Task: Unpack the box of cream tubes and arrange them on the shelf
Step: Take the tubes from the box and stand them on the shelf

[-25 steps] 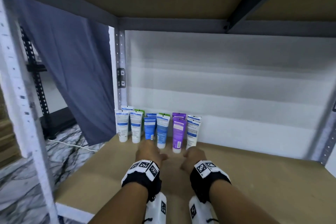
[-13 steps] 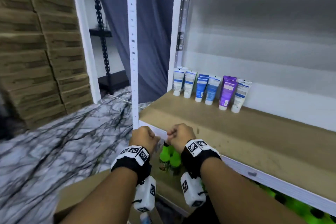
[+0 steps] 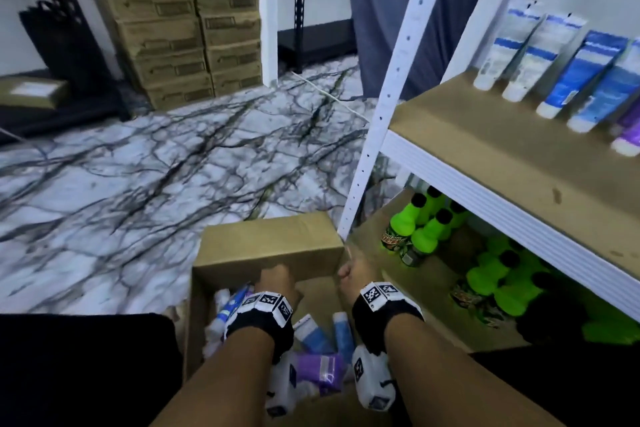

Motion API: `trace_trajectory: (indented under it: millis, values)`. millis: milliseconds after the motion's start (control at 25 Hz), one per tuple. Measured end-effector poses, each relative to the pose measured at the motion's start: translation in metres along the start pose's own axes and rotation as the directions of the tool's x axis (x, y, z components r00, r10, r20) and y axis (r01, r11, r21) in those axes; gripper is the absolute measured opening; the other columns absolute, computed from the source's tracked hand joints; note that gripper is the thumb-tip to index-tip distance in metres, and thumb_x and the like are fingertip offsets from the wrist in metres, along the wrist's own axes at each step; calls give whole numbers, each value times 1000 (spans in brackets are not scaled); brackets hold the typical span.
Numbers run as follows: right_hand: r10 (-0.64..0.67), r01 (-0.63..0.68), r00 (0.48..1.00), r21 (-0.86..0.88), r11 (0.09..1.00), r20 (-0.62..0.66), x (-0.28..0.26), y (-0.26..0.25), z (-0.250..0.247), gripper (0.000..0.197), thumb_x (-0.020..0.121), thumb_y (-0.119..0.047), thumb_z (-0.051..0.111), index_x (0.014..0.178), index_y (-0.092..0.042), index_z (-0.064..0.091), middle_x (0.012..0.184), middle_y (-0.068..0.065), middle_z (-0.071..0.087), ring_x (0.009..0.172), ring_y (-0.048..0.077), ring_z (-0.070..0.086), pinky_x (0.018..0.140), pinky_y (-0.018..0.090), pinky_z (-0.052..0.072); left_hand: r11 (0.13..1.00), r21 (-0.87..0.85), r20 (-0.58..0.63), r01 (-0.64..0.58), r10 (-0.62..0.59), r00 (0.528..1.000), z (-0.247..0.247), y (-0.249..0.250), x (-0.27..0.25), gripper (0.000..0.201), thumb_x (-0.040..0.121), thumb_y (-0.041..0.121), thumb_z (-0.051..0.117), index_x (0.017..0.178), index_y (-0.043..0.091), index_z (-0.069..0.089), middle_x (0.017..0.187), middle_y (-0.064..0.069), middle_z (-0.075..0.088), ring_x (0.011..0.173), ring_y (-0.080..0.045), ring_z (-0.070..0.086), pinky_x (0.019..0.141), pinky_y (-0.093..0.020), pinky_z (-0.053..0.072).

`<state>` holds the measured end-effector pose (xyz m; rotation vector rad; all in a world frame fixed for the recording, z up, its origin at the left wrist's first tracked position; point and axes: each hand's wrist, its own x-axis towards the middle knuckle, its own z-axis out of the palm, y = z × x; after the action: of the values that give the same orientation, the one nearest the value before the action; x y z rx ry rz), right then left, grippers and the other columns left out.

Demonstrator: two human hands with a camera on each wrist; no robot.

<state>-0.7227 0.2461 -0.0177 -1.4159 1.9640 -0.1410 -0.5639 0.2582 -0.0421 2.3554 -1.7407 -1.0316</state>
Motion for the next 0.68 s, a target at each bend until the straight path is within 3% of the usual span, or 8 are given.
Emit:
trace_trajectory:
  millis: [40,120,240,320,400,520,640,680]
  values:
    - [17,-16,999,-57,998,31,11,5,14,14,89,-7,57,89,-10,70,118,16,66,110,28,62,90,26,47,999,23,34,27,-28,999,10,-8,7,36,79,34,71,107,11,67,113,-11,67,105,-29,64,81,-28,50]
    - [75,-59,994,-173,983,84,31,14,38,28,89,-17,56,114,-9,67,125,11,62,115,28,60,94,30,50,997,20,79,80,-81,994,36,-20,26,45,80,44,63,113,13,66,119,-7,65,113,-27,60,88,-27,47]
    - [164,-101,966,-292,951,198,52,30,67,55,80,-39,50,129,-13,54,137,15,51,121,36,53,98,47,48,989,-29,122,147,-143,982,78,-29,51,84,62,67,48,120,8,61,132,-11,57,121,-32,52,105,-43,39]
    - [188,-97,948,-330,939,255,69,37,84,50,93,-34,44,135,-8,45,140,17,45,126,36,48,101,47,45,976,-42,159,212,-203,966,98,-31,63,74,79,62,52,131,9,53,139,-11,50,131,-29,45,114,-40,29]
    - [162,-68,952,-335,940,261,86,41,98,42,99,-24,41,135,-4,46,140,16,47,127,33,49,102,40,44,974,-55,174,218,-206,963,107,-28,69,61,80,56,58,126,17,57,134,-8,54,126,-27,51,108,-39,39]
    - [169,-28,922,-375,927,349,114,55,129,46,94,-27,48,134,-4,48,140,20,48,122,37,53,99,45,48,975,-19,240,219,-208,948,125,-25,84,49,71,55,60,110,25,65,120,-6,63,110,-26,61,92,-34,48]
    - [172,-2,898,-387,922,405,112,49,127,51,88,-29,51,134,-7,47,136,20,49,118,39,54,86,40,50,962,-9,252,272,-261,932,129,-21,92,37,82,39,64,109,15,66,116,-11,64,107,-25,63,85,-28,51]
    - [157,16,904,-397,918,398,107,43,120,46,92,-24,49,135,-6,46,137,19,48,122,36,52,91,39,46,963,-1,240,271,-263,935,132,-22,93,38,83,38,63,112,12,63,118,-12,62,109,-26,61,87,-30,52]
